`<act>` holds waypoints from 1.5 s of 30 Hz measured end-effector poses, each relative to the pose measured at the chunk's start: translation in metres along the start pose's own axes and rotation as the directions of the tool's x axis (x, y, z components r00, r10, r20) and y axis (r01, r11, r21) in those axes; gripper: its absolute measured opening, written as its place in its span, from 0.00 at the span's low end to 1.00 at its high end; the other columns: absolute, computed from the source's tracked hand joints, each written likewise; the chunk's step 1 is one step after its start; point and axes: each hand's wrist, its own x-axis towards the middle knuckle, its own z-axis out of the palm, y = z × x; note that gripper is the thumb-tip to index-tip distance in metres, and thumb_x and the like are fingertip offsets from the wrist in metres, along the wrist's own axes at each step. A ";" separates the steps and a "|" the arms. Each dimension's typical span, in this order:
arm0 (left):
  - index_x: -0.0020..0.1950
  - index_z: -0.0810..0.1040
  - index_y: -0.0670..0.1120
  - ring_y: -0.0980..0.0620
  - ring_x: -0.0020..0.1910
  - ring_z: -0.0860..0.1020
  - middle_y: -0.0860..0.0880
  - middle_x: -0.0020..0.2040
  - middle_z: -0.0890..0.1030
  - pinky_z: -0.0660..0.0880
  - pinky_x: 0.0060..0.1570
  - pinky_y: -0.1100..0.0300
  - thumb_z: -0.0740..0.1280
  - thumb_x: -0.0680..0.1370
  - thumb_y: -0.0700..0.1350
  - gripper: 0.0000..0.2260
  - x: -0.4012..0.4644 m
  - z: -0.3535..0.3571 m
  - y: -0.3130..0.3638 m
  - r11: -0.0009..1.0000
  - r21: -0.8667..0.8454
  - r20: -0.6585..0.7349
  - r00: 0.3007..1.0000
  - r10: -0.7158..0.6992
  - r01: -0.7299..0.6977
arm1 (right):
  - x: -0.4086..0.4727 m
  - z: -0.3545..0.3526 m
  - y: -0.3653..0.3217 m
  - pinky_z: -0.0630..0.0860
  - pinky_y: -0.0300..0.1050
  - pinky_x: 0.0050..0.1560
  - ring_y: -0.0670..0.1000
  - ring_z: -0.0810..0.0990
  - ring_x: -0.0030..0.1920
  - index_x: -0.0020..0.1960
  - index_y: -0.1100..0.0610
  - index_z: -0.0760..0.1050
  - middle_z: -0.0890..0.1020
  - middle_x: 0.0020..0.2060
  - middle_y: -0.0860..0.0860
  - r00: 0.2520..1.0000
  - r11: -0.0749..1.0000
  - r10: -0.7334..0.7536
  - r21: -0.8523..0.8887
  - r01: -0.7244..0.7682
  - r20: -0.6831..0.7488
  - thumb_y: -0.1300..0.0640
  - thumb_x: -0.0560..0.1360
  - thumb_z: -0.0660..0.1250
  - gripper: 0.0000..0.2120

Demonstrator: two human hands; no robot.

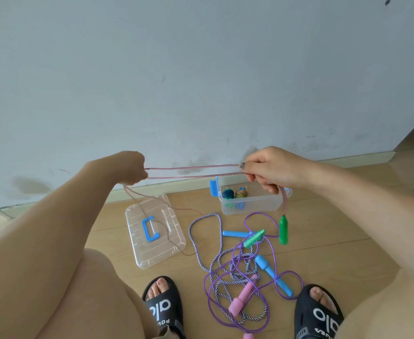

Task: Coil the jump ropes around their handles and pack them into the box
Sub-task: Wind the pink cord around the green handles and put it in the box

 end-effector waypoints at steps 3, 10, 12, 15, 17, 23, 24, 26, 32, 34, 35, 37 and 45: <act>0.42 0.80 0.43 0.48 0.43 0.78 0.47 0.45 0.83 0.73 0.45 0.58 0.64 0.79 0.43 0.08 -0.005 0.004 0.008 0.989 0.149 0.106 0.994 0.001 -0.017 | -0.001 0.001 -0.005 0.71 0.43 0.33 0.53 0.70 0.25 0.38 0.59 0.70 0.66 0.20 0.49 1.000 0.997 -0.024 0.070 0.024 -0.003 0.54 0.82 0.59 0.16; 0.69 0.73 0.57 0.60 0.65 0.75 0.56 0.64 0.79 0.69 0.69 0.56 0.71 0.78 0.48 0.21 -0.041 -0.005 0.075 0.538 -0.789 0.045 0.846 0.532 -0.297 | 0.001 0.015 -0.020 0.63 0.44 0.30 0.51 0.63 0.25 0.38 0.59 0.71 0.63 0.23 0.49 0.995 0.955 -0.096 0.284 0.083 0.031 0.55 0.83 0.59 0.16; 0.64 0.79 0.51 0.58 0.64 0.77 0.54 0.60 0.82 0.68 0.68 0.57 0.68 0.80 0.47 0.12 -0.050 -0.015 0.090 0.468 -0.800 -0.031 0.805 0.592 -0.375 | 0.003 0.018 -0.023 0.63 0.45 0.31 0.50 0.63 0.24 0.39 0.60 0.72 0.64 0.23 0.49 0.993 0.950 -0.113 0.295 0.100 0.029 0.54 0.83 0.59 0.16; 0.52 0.80 0.42 0.50 0.54 0.82 0.43 0.49 0.85 0.72 0.65 0.55 0.64 0.82 0.44 0.07 -0.052 -0.017 0.096 0.412 -0.823 -0.062 0.783 0.619 -0.391 | 0.003 0.017 -0.024 0.64 0.45 0.31 0.49 0.64 0.24 0.40 0.60 0.72 0.66 0.23 0.48 0.991 0.947 -0.131 0.297 0.120 0.017 0.54 0.83 0.59 0.16; 0.47 0.79 0.43 0.48 0.47 0.81 0.41 0.43 0.83 0.75 0.64 0.53 0.64 0.82 0.42 0.07 -0.050 -0.017 0.093 0.391 -0.853 -0.038 0.788 0.615 -0.347 | 0.003 0.016 -0.024 0.65 0.45 0.30 0.50 0.64 0.24 0.40 0.60 0.72 0.66 0.23 0.49 0.989 0.952 -0.143 0.277 0.130 0.029 0.53 0.84 0.59 0.17; 0.39 0.74 0.42 0.45 0.43 0.78 0.40 0.38 0.79 0.74 0.57 0.52 0.67 0.74 0.42 0.06 -0.038 -0.018 0.071 0.407 -0.885 0.054 0.818 0.572 -0.226 | 0.001 0.013 -0.018 0.68 0.48 0.33 0.53 0.65 0.26 0.37 0.59 0.72 0.68 0.22 0.51 0.991 0.977 -0.117 0.187 0.104 0.063 0.54 0.83 0.60 0.17; 0.38 0.73 0.43 0.45 0.42 0.78 0.40 0.37 0.78 0.73 0.57 0.51 0.67 0.74 0.41 0.06 -0.036 -0.017 0.066 0.415 -0.885 0.055 0.838 0.542 -0.211 | 0.000 0.011 -0.016 0.68 0.48 0.33 0.54 0.65 0.27 0.37 0.59 0.72 0.68 0.22 0.51 0.992 0.979 -0.109 0.181 0.096 0.063 0.54 0.82 0.60 0.17; 0.34 0.71 0.44 0.46 0.38 0.78 0.43 0.34 0.75 0.74 0.59 0.47 0.65 0.74 0.40 0.09 -0.031 -0.015 0.053 0.435 -0.883 0.051 0.884 0.464 -0.177 | -0.002 0.006 -0.012 0.69 0.46 0.31 0.53 0.65 0.27 0.37 0.59 0.72 0.66 0.22 0.51 0.995 0.981 -0.087 0.176 0.077 0.052 0.54 0.82 0.60 0.17; 0.49 0.79 0.44 0.53 0.45 0.83 0.47 0.43 0.85 0.74 0.58 0.53 0.66 0.76 0.47 0.07 -0.025 -0.008 0.042 0.725 -0.629 0.047 0.918 0.395 -0.280 | -0.006 0.005 -0.011 0.62 0.40 0.26 0.49 0.60 0.23 0.37 0.59 0.71 0.63 0.22 0.49 0.998 0.978 -0.044 0.205 0.034 0.043 0.55 0.82 0.60 0.16; 0.61 0.76 0.53 0.56 0.56 0.81 0.53 0.51 0.85 0.70 0.63 0.55 0.67 0.79 0.50 0.11 -0.035 -0.010 0.058 0.668 -0.672 0.053 0.879 0.474 -0.319 | -0.005 0.009 -0.014 0.58 0.40 0.25 0.48 0.58 0.23 0.38 0.59 0.71 0.62 0.22 0.48 0.998 0.964 -0.052 0.263 0.039 0.045 0.54 0.83 0.60 0.16; 0.64 0.75 0.54 0.56 0.59 0.80 0.53 0.53 0.85 0.69 0.63 0.57 0.67 0.80 0.49 0.12 -0.040 -0.012 0.068 0.616 -0.714 0.036 0.861 0.508 -0.334 | -0.004 0.011 -0.015 0.58 0.40 0.25 0.48 0.57 0.23 0.38 0.59 0.71 0.62 0.22 0.48 0.997 0.960 -0.061 0.277 0.045 0.049 0.54 0.83 0.60 0.16; 0.61 0.77 0.45 0.51 0.56 0.81 0.47 0.51 0.85 0.72 0.64 0.55 0.65 0.81 0.46 0.10 -0.047 -0.016 0.088 0.487 -0.797 -0.025 0.824 0.566 -0.358 | -0.003 0.013 -0.018 0.58 0.41 0.25 0.48 0.58 0.23 0.38 0.59 0.72 0.63 0.23 0.49 0.996 0.962 -0.074 0.268 0.056 0.056 0.54 0.82 0.60 0.16; 0.39 0.70 0.45 0.55 0.28 0.60 0.53 0.30 0.63 0.60 0.28 0.64 0.63 0.83 0.43 0.12 -0.045 -0.026 0.088 0.398 -0.857 -0.113 0.872 0.477 -0.329 | -0.001 0.012 -0.010 0.77 0.53 0.50 0.53 0.73 0.27 0.38 0.58 0.74 0.67 0.20 0.48 0.994 0.981 -0.073 0.186 0.058 0.077 0.48 0.81 0.61 0.18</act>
